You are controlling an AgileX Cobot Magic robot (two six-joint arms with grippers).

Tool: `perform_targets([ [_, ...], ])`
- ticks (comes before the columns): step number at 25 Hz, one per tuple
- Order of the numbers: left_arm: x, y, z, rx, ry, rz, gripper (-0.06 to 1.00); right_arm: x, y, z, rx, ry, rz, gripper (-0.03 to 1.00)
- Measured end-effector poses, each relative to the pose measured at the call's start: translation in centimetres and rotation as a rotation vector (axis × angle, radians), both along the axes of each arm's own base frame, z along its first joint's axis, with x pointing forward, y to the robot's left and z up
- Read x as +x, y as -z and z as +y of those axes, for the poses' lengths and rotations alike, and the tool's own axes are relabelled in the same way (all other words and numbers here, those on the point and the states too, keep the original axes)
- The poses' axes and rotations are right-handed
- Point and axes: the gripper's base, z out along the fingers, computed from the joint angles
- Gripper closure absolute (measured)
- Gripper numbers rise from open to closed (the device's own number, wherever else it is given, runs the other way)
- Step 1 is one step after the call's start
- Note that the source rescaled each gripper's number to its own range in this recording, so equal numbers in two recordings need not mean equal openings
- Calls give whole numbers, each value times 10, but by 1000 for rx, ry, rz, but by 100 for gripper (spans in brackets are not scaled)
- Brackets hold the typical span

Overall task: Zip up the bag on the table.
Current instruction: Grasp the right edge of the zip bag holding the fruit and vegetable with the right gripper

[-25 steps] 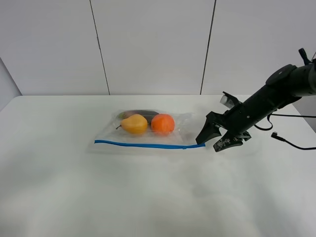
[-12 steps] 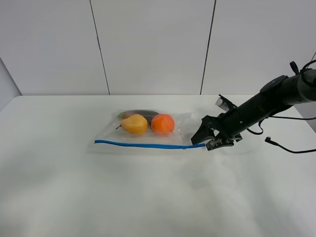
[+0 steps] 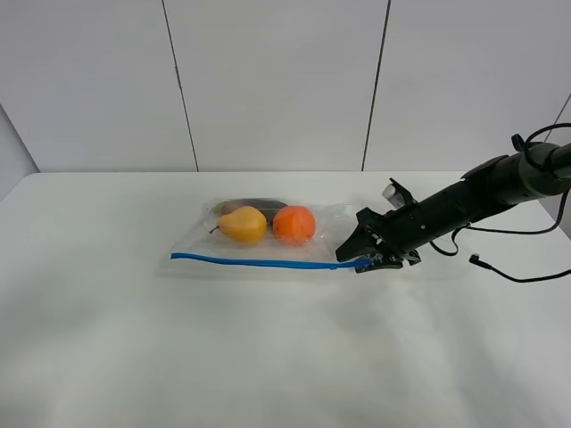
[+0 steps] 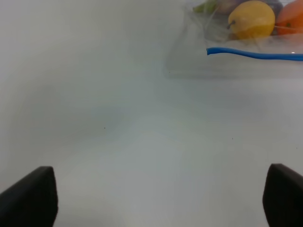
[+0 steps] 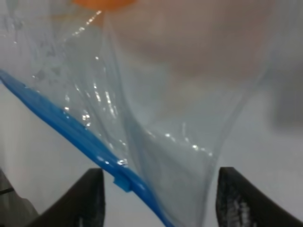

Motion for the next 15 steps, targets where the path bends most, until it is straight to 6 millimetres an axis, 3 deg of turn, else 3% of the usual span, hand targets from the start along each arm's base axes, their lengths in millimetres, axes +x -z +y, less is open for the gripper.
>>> perform_targets([
  [8,0,0,0,0,0,0,-6,0,0,0,4,-4,2,58],
  [15,0,0,0,0,0,0,-6,-1,0,0,-1,-12,3,63],
])
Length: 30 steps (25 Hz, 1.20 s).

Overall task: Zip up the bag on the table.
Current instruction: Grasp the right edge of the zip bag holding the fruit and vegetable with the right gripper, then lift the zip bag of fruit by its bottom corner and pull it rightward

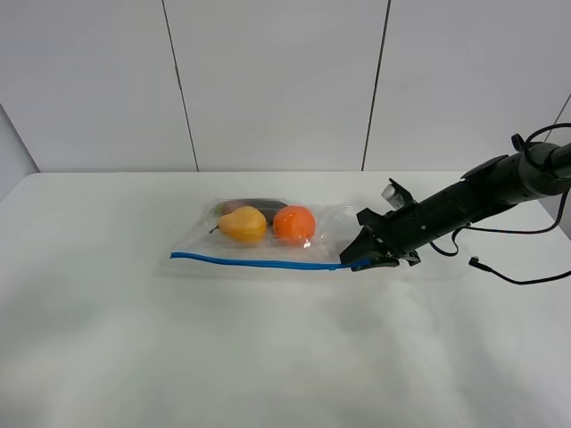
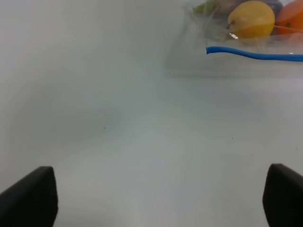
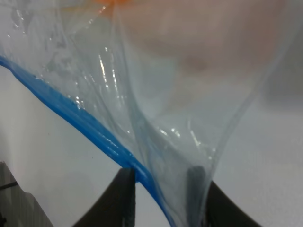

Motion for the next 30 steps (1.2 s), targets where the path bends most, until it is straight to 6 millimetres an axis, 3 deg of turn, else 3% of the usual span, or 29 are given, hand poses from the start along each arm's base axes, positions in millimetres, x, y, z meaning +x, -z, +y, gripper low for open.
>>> perform_targets([
  [7,0,0,0,0,0,0,-6,-3,0,0,-3,-32,7,65],
  [14,0,0,0,0,0,0,-6,-2,0,0,-7,-35,2,86],
  [20,0,0,0,0,0,0,-6,-2,0,0,-7,-35,1,88],
  [25,0,0,0,0,0,0,-6,-2,0,0,-6,-32,1,96],
  [30,0,0,0,0,0,0,-6,3,-16,7,114,-40,12,96],
])
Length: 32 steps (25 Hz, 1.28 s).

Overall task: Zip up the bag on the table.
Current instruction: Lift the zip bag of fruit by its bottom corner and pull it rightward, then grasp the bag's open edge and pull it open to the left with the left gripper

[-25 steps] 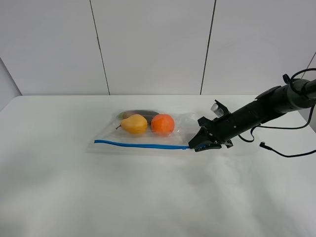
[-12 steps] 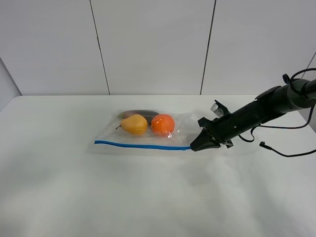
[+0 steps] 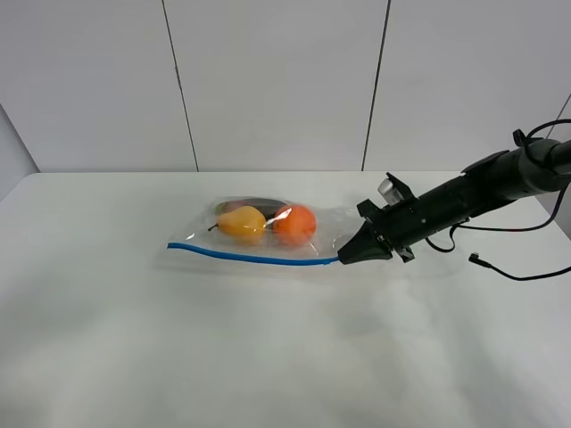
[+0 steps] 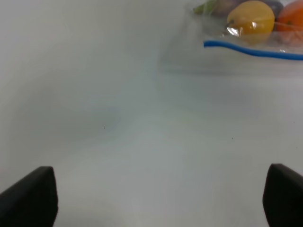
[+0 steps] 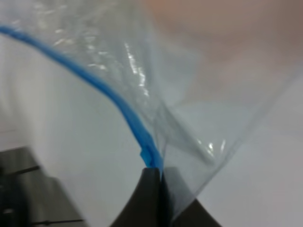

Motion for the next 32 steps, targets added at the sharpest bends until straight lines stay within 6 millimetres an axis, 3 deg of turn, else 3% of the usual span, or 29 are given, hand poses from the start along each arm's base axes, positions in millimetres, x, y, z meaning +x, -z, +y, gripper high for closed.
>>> perform_targets([
  [4,0,0,0,0,0,0,-6,11,-22,7,129,9,-14,96],
  [9,0,0,0,0,0,0,-6,22,-35,8,160,31,-32,96],
  [32,0,0,0,2,-2,-1,-6,20,-35,11,145,10,-31,97],
])
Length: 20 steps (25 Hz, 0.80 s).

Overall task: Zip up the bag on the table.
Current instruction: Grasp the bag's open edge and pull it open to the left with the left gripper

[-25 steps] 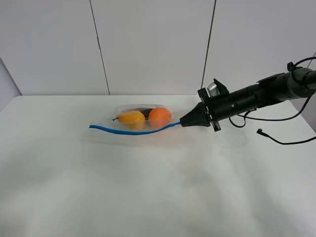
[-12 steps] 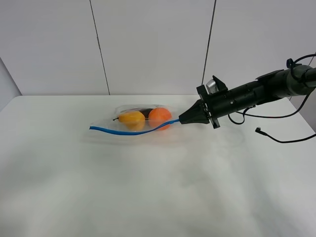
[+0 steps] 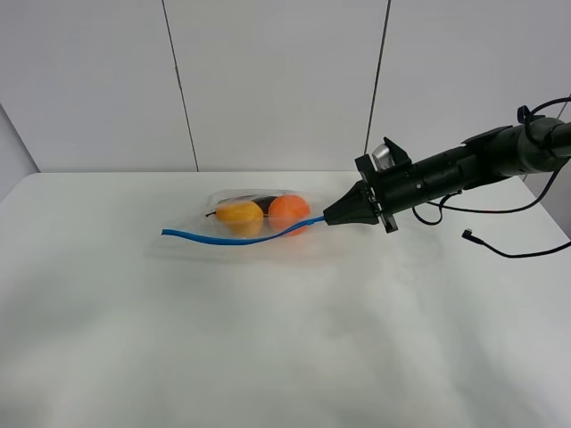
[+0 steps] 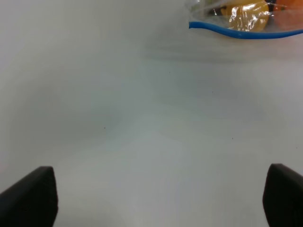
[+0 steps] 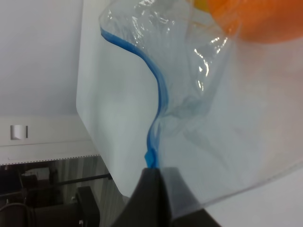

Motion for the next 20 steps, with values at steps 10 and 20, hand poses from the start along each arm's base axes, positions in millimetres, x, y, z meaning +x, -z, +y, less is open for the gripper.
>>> perform_targets([
  [10,51,-86,2,48,2,-85,-6,0,0,0,-2,-1,1,97],
  [20,180,-93,4,694,361,38,-6,0,0,0,-2,-1,1,97],
])
